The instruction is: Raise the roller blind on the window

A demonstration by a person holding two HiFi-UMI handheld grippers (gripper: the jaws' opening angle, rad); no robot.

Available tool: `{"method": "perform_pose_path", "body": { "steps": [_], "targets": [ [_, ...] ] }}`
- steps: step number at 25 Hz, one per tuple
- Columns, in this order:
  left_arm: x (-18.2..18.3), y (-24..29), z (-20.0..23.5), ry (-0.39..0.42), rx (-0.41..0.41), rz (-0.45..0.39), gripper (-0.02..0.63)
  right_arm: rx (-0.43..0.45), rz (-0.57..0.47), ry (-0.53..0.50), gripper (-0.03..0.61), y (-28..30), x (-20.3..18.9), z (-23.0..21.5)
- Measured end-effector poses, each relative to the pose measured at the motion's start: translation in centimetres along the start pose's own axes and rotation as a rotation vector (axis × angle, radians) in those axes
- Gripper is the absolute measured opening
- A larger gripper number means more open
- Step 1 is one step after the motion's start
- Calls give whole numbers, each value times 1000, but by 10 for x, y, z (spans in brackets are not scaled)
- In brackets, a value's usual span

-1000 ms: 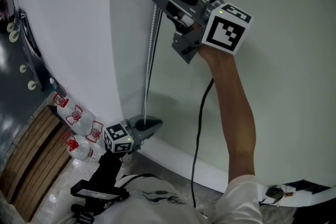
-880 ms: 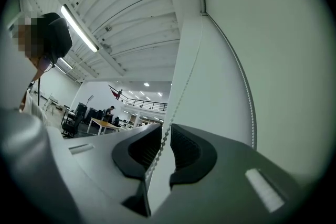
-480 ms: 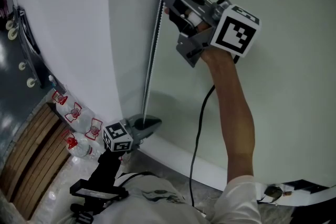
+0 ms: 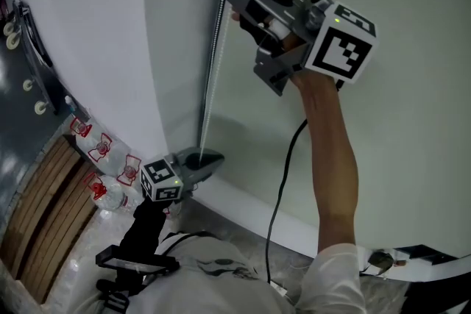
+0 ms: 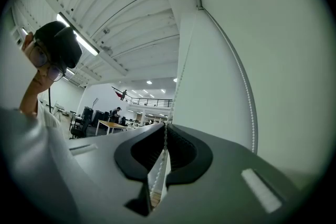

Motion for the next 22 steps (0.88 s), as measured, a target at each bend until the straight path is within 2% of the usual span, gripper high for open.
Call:
{"method": "perform_pose_path", "body": {
  "steps": [4, 13, 19, 22],
  "targets": [
    [6, 0, -1, 13, -5, -3, -2, 17, 28, 7, 12, -1, -14, 9],
    [10, -4, -2, 31, -19, -20, -2, 14, 127, 49, 12, -17, -90, 43],
    [27, 3, 2, 15, -24, -34, -2, 8, 161, 90, 12, -25, -115, 46],
    [24, 2, -1, 22, -29, -38, -2, 5, 176, 114, 12, -30, -136, 60]
  ]
}}
Point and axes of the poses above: the fingertips, and each gripper's own axes: y forward along the fingers, z to its left, x out of its top, the point moved 1 cm from there along -y, backward along the fingers, and after that the axes turned 9 degrees about -y, right-handed, at the moved point
